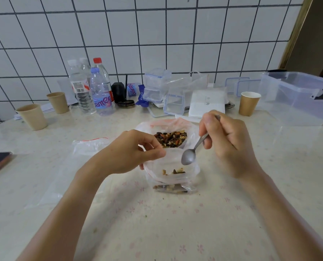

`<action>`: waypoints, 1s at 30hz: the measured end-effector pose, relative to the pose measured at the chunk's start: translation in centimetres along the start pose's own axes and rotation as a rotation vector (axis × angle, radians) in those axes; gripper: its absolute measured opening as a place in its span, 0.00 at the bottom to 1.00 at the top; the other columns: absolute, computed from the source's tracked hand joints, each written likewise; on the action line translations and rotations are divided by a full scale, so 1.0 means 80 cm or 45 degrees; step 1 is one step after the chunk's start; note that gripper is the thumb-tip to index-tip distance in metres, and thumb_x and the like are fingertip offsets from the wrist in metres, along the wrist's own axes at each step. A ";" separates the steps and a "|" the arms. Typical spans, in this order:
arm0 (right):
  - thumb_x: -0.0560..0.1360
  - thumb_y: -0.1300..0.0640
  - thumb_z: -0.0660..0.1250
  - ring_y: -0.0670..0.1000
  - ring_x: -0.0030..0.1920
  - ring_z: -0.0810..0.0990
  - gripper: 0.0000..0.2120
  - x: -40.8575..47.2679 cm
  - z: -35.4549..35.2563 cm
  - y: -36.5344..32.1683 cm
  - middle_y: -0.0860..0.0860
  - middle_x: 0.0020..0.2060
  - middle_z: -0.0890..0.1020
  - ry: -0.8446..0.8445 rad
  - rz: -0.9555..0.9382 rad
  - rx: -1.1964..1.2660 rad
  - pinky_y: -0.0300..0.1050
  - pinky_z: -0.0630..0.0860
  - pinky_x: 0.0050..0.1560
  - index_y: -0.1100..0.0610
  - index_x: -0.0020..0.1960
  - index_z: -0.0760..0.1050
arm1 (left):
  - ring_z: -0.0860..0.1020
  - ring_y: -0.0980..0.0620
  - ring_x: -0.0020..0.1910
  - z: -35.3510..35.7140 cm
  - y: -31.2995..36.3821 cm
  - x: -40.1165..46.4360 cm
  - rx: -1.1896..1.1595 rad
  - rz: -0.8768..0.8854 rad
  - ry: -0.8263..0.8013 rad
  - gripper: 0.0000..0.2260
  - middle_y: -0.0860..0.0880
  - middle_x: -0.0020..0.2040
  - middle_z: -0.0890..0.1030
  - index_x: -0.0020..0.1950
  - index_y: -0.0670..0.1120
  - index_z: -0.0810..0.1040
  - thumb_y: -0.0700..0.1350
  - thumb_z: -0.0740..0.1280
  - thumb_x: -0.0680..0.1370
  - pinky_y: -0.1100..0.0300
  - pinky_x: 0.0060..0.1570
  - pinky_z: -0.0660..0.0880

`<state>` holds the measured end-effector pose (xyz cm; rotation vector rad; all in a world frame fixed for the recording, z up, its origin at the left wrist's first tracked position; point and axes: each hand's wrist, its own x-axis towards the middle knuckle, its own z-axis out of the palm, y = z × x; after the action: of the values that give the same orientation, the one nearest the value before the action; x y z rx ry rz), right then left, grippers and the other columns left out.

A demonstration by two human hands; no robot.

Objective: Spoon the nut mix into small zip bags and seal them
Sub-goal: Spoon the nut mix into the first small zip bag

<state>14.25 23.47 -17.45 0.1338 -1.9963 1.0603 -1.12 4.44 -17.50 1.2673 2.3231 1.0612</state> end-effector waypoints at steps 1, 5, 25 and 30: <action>0.86 0.52 0.56 0.56 0.29 0.72 0.19 0.001 0.000 0.002 0.56 0.31 0.74 0.047 0.047 0.082 0.44 0.69 0.33 0.56 0.38 0.73 | 0.83 0.51 0.36 0.001 0.000 0.000 0.018 -0.009 -0.003 0.10 0.55 0.40 0.85 0.46 0.54 0.87 0.58 0.73 0.73 0.64 0.35 0.78; 0.87 0.53 0.56 0.57 0.27 0.74 0.20 0.008 0.001 0.016 0.52 0.25 0.75 0.246 0.372 0.322 0.45 0.72 0.27 0.57 0.39 0.75 | 0.83 0.54 0.33 0.000 -0.004 -0.001 0.079 -0.050 0.028 0.13 0.57 0.40 0.85 0.45 0.56 0.86 0.63 0.71 0.73 0.65 0.36 0.76; 0.86 0.54 0.60 0.54 0.41 0.86 0.15 0.000 0.024 0.061 0.50 0.34 0.87 0.070 0.623 -0.103 0.55 0.81 0.48 0.55 0.43 0.80 | 0.80 0.47 0.48 0.024 -0.056 0.031 0.292 -0.563 0.504 0.28 0.50 0.47 0.81 0.63 0.42 0.75 0.67 0.63 0.80 0.53 0.48 0.74; 0.85 0.52 0.62 0.49 0.44 0.87 0.14 -0.005 0.034 0.064 0.49 0.40 0.89 -0.057 0.705 -0.044 0.40 0.80 0.41 0.59 0.51 0.83 | 0.82 0.43 0.50 0.033 -0.042 0.028 0.097 -0.327 0.440 0.12 0.44 0.52 0.84 0.58 0.44 0.81 0.50 0.65 0.83 0.45 0.55 0.79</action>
<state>10.51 24.64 -21.74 -0.4427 -2.1462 1.3673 -2.99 6.37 -21.56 0.8269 2.7134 1.1874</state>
